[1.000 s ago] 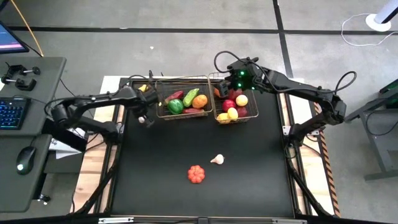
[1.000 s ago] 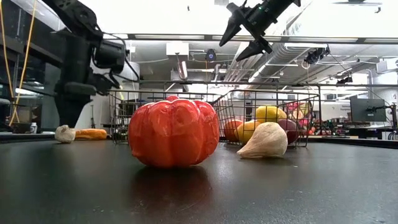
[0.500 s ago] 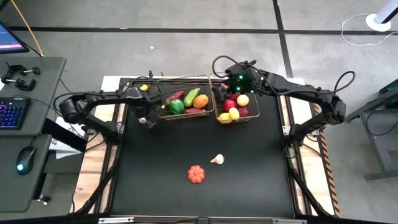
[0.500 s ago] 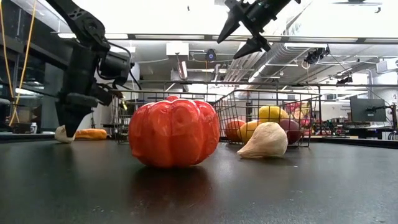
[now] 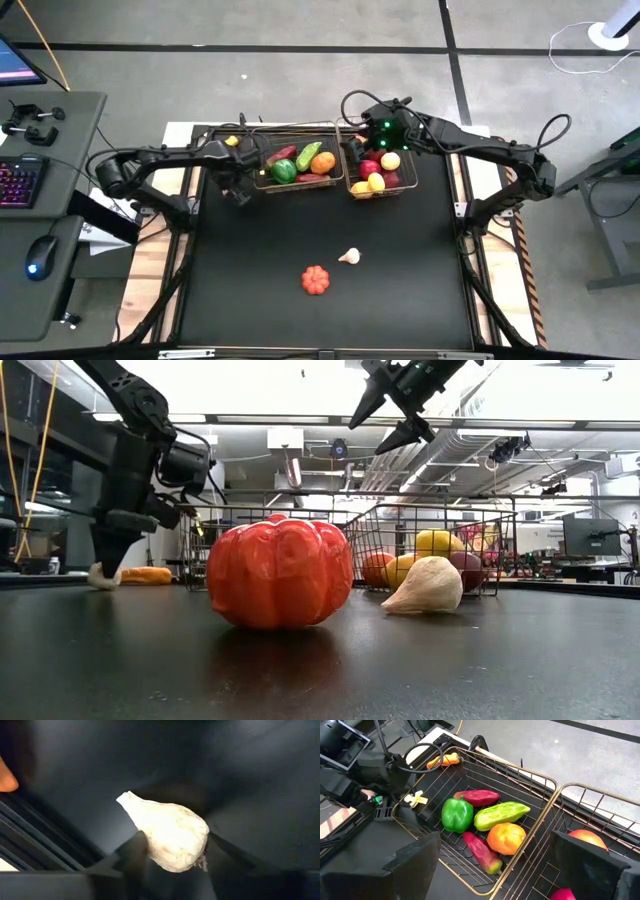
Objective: Sort produce into baskets
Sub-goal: Put the top white garlic into the left wire basket
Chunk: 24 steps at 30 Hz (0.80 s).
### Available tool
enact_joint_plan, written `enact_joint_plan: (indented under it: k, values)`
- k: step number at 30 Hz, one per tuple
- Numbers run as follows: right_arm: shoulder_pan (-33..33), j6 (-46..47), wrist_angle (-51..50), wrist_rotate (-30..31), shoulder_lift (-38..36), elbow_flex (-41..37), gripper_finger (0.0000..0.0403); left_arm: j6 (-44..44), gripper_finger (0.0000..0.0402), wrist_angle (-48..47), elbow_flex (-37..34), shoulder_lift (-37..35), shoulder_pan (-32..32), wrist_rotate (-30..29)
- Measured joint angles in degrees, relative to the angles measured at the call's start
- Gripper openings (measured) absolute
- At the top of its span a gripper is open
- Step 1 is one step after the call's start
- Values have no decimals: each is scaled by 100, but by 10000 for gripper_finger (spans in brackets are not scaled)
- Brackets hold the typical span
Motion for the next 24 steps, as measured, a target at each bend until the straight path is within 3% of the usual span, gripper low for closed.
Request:
enact_joint_plan:
  k: [5, 13, 19, 24]
  values:
    - [0, 0, -2, 0, 0, 0, 367, 15, 71, -12, 0, -341, 0, 139]
    - [0, -2, -2, 4, 0, -2, 367, -459, 79, -667, 185, -1466, 0, 153]
    - [-4, -2, -2, 10, 0, -2, 367, -960, 90, -999, 980, -2234, 0, 243]
    - [-4, -2, -2, 9, 2, -2, 367, -1263, 90, -435, 1748, -2423, -8, 683]
